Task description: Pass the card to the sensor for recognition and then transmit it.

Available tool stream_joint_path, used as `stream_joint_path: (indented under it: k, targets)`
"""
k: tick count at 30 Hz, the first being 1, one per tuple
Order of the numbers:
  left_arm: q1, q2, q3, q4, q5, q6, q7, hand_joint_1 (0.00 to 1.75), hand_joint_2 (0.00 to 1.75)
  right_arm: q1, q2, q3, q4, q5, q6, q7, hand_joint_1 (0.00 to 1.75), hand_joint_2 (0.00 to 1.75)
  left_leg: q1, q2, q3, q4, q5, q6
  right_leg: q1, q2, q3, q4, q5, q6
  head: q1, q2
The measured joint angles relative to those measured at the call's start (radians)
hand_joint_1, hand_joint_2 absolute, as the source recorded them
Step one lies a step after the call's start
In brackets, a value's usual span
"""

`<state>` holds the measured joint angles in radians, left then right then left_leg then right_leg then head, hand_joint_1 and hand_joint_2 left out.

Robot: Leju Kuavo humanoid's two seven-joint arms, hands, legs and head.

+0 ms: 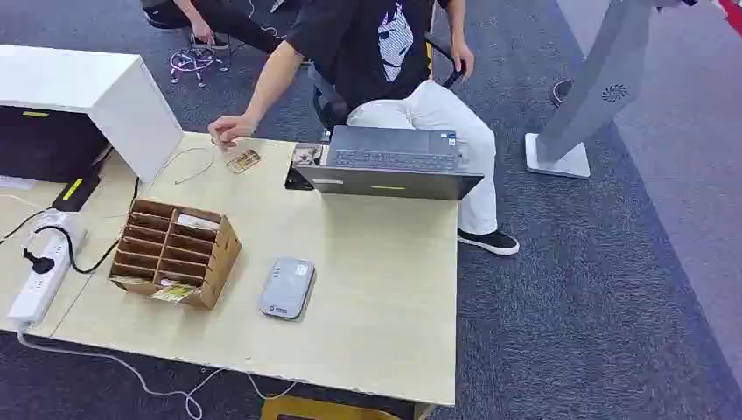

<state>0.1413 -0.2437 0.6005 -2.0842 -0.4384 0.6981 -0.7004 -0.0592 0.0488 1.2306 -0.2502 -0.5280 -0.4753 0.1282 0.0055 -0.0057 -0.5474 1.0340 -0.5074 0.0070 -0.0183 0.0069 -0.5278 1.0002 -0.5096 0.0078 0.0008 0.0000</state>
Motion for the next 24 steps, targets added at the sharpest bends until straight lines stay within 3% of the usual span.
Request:
stream_joint_path:
  k: [10, 15, 18, 24]
  targets:
    - [-0.219, 0.130, 0.028, 0.350, -0.106, -0.005, 0.000, 0.00, 1.75, -0.014, 0.000, 0.000, 0.005, 0.028, 0.025, 0.019, 0.00, 1.75, 0.004, 0.002, 0.000, 0.000, 0.002, -0.002, 0.003, 0.002, -0.001, 0.000, 0.003, -0.003, 0.000, 0.000]
    - [-0.416, 0.208, 0.059, 0.609, -0.296, -0.004, 0.002, 0.00, 1.75, -0.030, 0.000, -0.002, 0.006, 0.034, 0.032, 0.027, 0.00, 1.75, 0.005, -0.001, -0.002, 0.000, 0.006, -0.006, 0.005, 0.000, -0.003, 0.000, 0.005, -0.006, 0.000, 0.000]
    - [-0.503, 0.225, 0.065, 0.718, -0.377, -0.003, 0.002, 0.00, 1.75, -0.038, 0.000, -0.008, 0.007, 0.021, 0.038, 0.027, 0.00, 1.75, 0.006, 0.001, -0.002, 0.000, 0.006, -0.005, 0.005, 0.001, -0.003, 0.001, 0.007, -0.006, 0.001, 0.000]
    - [-0.574, 0.235, 0.066, 0.812, -0.400, -0.002, 0.002, 0.00, 1.75, -0.048, 0.000, -0.014, 0.006, 0.018, 0.042, 0.027, 0.00, 1.75, 0.006, 0.002, -0.003, 0.000, 0.006, -0.005, 0.005, 0.002, -0.005, 0.001, 0.007, -0.005, 0.000, 0.000]
